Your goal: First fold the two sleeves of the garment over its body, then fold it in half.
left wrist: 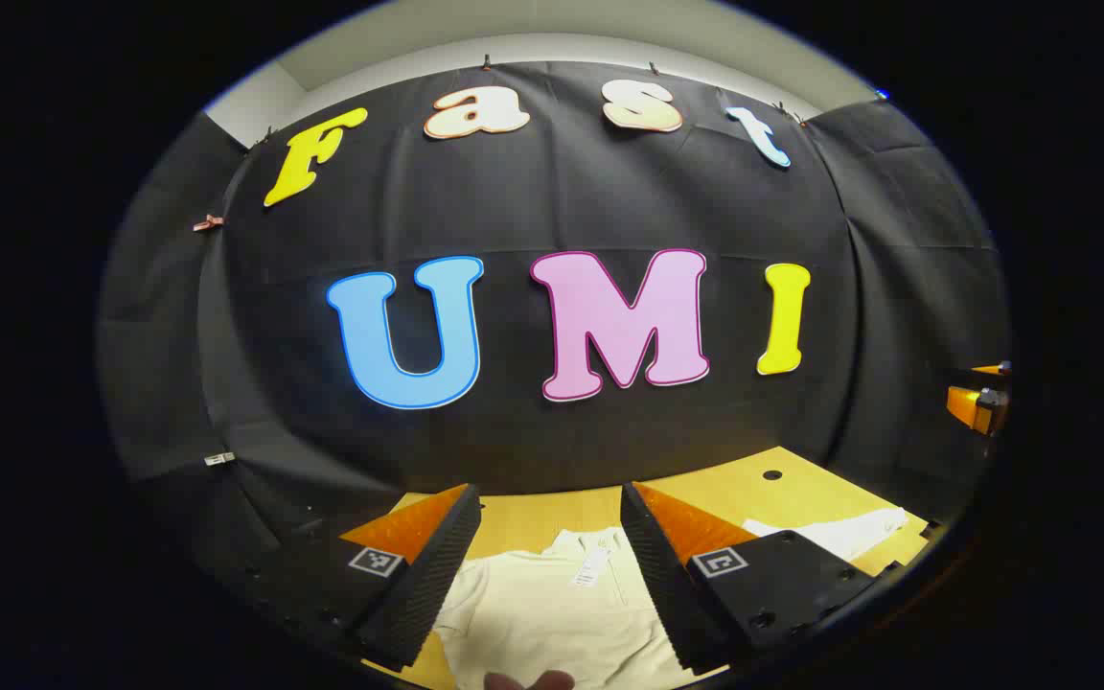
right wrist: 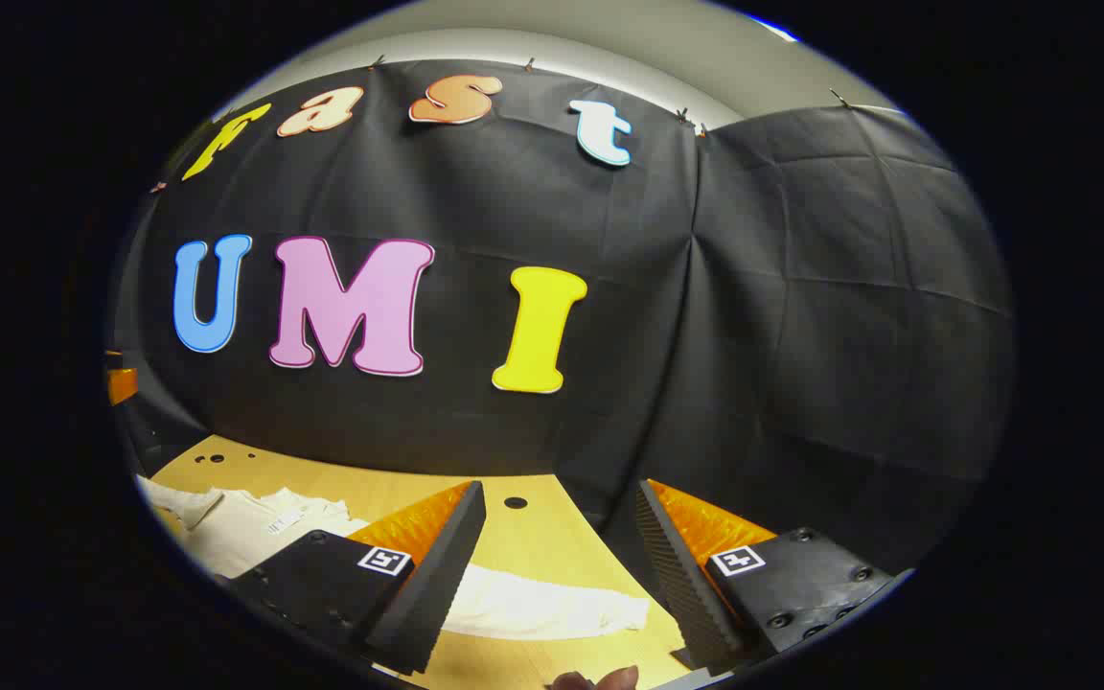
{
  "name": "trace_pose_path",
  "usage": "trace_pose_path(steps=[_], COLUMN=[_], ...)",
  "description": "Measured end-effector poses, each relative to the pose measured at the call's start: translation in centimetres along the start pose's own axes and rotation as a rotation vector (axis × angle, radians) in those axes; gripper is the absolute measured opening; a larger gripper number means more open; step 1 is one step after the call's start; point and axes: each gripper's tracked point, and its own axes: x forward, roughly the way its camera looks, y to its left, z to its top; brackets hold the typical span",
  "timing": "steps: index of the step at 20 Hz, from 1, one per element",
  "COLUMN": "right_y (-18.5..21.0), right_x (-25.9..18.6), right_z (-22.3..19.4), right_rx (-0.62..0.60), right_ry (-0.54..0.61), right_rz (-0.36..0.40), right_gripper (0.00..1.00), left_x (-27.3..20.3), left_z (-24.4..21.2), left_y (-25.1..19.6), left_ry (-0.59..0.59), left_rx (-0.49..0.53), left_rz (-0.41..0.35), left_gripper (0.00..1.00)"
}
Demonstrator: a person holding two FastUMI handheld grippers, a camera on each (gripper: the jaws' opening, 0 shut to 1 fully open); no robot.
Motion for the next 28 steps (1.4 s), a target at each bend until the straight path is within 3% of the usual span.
trace_pose_path(steps=[15, 25, 28], right_y=[-7.1, -9.0, -8.6], right_x=[5.6, 9.0, 9.9], right_z=[-16.4, -27.2, -29.5], right_rx=[0.057, 0.11, 0.113], right_ry=[0.37, 0.596, 0.644], right_rz=[-0.058, -0.068, -0.034], right_gripper=[0.97, 0.98, 0.98], left_x=[0.2, 0.2, 0.0], left_z=[-1.8, -3.0, -3.6], left_y=[-2.8, -3.0, -2.7], left_ry=[0.075, 0.117, 0.137], left_rx=[0.047, 0.079, 0.061], left_rz=[0.0, 0.022, 0.032], left_gripper=[0.96, 0.96, 0.96])
